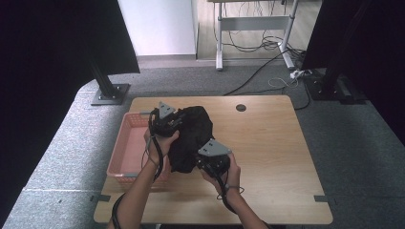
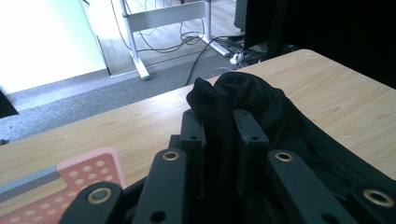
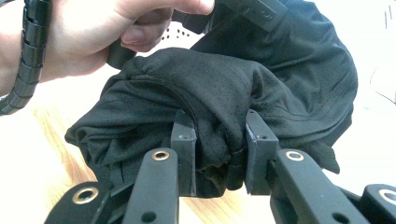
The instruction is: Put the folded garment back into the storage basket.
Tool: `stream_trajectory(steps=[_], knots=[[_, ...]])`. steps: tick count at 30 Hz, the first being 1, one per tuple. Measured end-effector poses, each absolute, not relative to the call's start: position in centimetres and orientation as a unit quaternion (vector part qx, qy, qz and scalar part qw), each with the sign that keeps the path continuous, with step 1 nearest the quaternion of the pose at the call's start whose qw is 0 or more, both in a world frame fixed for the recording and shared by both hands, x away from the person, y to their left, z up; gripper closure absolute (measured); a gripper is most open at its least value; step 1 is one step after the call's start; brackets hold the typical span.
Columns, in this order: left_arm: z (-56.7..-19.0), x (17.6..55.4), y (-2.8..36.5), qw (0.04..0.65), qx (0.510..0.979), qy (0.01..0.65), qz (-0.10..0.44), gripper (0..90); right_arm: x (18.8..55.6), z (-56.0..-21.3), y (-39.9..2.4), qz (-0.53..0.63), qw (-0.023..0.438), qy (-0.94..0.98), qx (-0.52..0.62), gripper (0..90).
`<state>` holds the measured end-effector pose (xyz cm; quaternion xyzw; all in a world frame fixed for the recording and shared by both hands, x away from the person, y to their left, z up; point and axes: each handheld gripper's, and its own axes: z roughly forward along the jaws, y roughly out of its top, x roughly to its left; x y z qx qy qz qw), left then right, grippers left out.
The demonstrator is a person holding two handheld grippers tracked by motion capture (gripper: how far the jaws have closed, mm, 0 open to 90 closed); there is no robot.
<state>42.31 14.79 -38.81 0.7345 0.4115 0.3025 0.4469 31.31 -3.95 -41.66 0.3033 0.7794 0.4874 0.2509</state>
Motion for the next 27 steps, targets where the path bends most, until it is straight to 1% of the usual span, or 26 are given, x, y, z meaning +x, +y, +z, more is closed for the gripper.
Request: stream_trajectory(steps=[27], knots=[[-40.1, 41.9, 16.7, 0.435, 0.734, 0.422, 0.305, 75.7, 31.8, -42.3, -1.6, 0.486, 0.242, 0.785, 0.298, 70.7]])
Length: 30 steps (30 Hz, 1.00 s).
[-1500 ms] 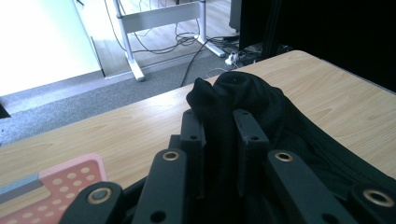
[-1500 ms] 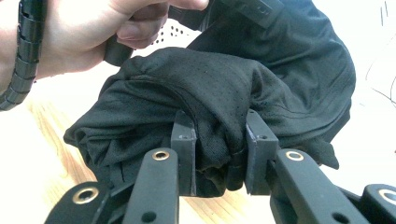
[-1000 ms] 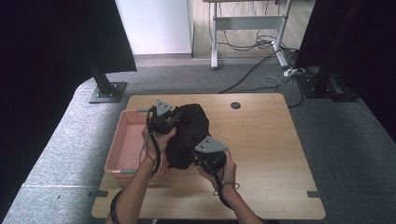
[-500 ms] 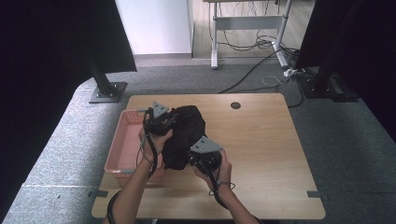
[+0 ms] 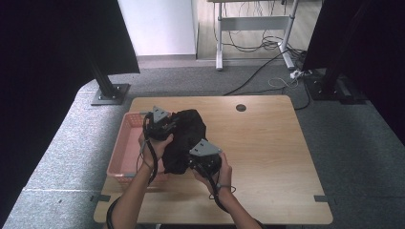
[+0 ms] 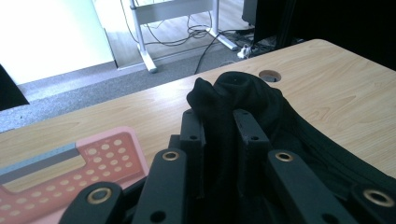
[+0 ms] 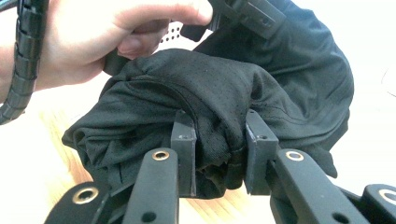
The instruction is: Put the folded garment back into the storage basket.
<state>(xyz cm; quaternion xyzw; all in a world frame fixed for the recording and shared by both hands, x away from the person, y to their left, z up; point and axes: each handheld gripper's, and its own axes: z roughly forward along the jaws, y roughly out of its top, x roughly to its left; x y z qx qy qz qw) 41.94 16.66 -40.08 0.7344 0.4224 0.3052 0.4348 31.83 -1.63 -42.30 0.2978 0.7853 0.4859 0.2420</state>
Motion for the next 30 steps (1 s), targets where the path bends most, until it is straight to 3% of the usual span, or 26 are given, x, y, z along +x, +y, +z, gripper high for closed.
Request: stream_trajectory(steps=[30], knots=[[-39.8, 41.8, 19.1, 0.426, 0.727, 0.434, 0.318, 75.7, 32.1, -41.8, 0.6, 0.489, 0.239, 0.789, 0.284, 70.7]])
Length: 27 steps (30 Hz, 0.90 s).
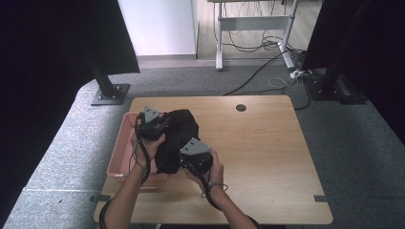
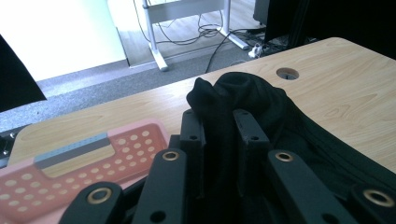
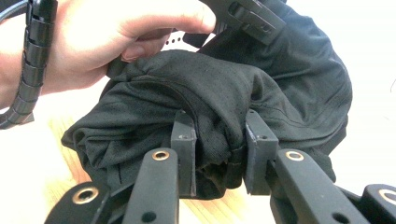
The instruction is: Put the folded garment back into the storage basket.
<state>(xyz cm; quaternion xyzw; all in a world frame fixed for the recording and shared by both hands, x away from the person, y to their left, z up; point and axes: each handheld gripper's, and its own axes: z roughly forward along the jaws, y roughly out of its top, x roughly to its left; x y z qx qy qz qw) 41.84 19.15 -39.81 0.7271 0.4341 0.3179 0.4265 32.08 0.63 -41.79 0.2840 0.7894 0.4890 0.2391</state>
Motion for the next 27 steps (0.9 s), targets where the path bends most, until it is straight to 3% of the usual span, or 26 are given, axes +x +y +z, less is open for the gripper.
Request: stream_trajectory(steps=[27], knots=[[-39.2, 41.8, 21.0, 0.426, 0.718, 0.442, 0.328, 75.7, 32.4, -41.1, 2.5, 0.489, 0.243, 0.792, 0.273, 70.7]])
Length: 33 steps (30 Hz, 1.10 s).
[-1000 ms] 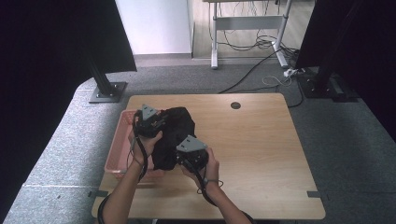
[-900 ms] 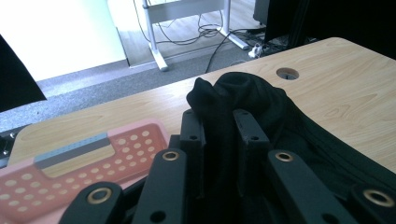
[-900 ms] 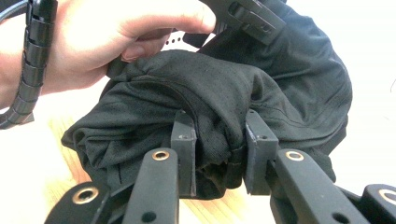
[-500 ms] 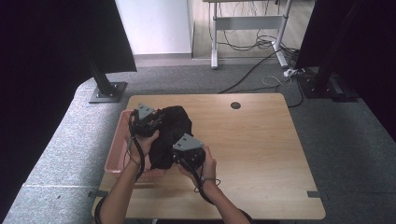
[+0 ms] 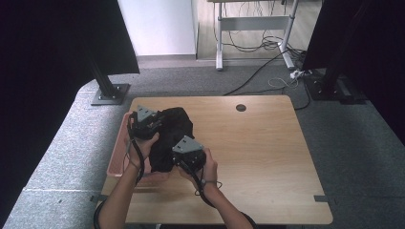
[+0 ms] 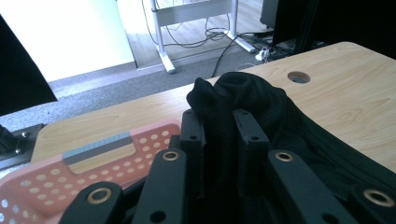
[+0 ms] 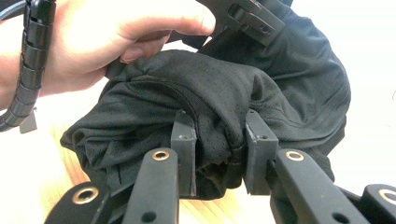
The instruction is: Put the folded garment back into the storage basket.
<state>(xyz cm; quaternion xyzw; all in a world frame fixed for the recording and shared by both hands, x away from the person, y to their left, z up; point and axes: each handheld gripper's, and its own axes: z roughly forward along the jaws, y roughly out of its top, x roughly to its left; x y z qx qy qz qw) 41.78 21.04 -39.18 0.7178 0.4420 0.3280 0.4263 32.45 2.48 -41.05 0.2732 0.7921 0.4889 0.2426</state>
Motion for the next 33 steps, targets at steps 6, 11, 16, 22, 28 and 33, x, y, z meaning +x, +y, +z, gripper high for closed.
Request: stream_trajectory(steps=[6, 11, 16, 22, 28, 33], knots=[[-39.0, 41.8, 21.3, 0.425, 0.718, 0.442, 0.33, 75.7, 32.6, -41.0, 2.8, 0.488, 0.243, 0.793, 0.273, 70.7], [-38.9, 41.8, 21.8, 0.427, 0.715, 0.444, 0.331, 75.7, 32.6, -40.8, 3.0, 0.49, 0.243, 0.791, 0.273, 70.7], [-39.0, 41.8, 22.0, 0.425, 0.715, 0.446, 0.332, 75.7, 32.7, -40.8, 3.3, 0.491, 0.243, 0.791, 0.274, 70.6], [-39.0, 41.8, 22.4, 0.425, 0.713, 0.447, 0.334, 75.7, 32.9, -40.9, 3.9, 0.49, 0.242, 0.792, 0.273, 70.7], [-39.1, 42.0, 23.2, 0.414, 0.714, 0.45, 0.341, 75.7, 33.0, -41.0, 4.5, 0.491, 0.239, 0.792, 0.272, 70.6], [-39.0, 41.9, 23.8, 0.412, 0.713, 0.452, 0.343, 75.7, 33.2, -41.2, 5.2, 0.492, 0.236, 0.793, 0.271, 70.6]])
